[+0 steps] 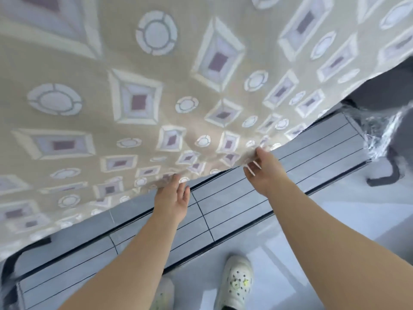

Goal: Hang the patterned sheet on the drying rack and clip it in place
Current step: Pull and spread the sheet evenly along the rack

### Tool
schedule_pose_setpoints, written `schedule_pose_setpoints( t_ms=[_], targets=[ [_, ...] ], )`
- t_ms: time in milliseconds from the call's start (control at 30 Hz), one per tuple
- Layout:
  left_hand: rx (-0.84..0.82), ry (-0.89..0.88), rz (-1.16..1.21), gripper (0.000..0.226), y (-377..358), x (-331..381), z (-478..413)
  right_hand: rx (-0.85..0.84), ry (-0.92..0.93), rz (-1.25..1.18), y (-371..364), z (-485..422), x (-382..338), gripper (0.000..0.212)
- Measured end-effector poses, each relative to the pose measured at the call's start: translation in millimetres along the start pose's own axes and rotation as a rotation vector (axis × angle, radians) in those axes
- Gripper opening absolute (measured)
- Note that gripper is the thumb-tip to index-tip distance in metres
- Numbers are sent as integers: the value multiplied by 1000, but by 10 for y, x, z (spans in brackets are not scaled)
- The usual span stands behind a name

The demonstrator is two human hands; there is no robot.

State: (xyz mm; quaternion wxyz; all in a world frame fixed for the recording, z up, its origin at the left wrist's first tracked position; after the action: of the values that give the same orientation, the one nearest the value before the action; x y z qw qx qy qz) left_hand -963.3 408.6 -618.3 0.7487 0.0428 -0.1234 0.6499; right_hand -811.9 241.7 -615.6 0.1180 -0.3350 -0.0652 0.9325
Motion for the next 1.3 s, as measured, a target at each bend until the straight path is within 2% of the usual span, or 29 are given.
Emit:
schedule_pose_setpoints(
  t_ms=[67,133,300,400,467,533,633,767,833,933,1067,1167,1233,1300],
  targets=[
    [31,-36,-14,42,-67,3,-18,2,35,98,112,-68,-42,17],
    [38,-55,-13,45,-128,36,-40,-7,39,131,151,-117,-29,16],
    [71,-69,11,32,-152,137,-138,-18,-6,207,92,-164,26,16],
    [106,-58,31,32,-187,196,-161,3,-20,248,35,-173,6,16],
    [109,-12,61,21,-250,202,-141,-8,-49,233,-59,-172,-8,15],
    [55,66,91,3,-377,138,-95,-28,-102,142,-140,-172,-5,12],
    [-66,127,45,15,-733,-84,17,-76,-151,-126,-146,-189,-138,9],
    [-104,148,49,12,-1166,-428,74,-84,-144,-469,44,-396,-563,35],
    [-137,140,83,11,-1415,-572,90,-117,-149,-536,128,-543,-827,42],
    [-176,127,91,9,-1728,-829,172,-186,-204,-515,320,-651,-1119,52],
    [-215,144,136,16,-2090,-1210,343,-188,-225,-430,776,-682,-1517,38],
    [-224,114,199,22,-2299,-1293,394,-152,-169,-371,1113,-745,-1805,18],
    [-210,108,178,20,-2413,-1365,412,-138,-142,-306,1260,-815,-1912,8],
    [-203,106,98,18,-2512,-1474,407,-114,-117,-196,1350,-887,-1952,9]
  ],
)
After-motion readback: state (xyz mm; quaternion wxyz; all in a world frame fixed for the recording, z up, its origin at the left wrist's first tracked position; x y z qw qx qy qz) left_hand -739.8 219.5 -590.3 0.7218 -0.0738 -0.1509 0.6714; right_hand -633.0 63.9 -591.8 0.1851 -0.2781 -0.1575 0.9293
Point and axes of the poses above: each hand's wrist, its own z-axis away from the middle knuckle, its own y-axis out of the back of the hand, x = y × z, the point moved 8 cm from there along -z, towards the middle knuckle, and after that the axes turned 12 degrees about y, right-handed, at the moved point
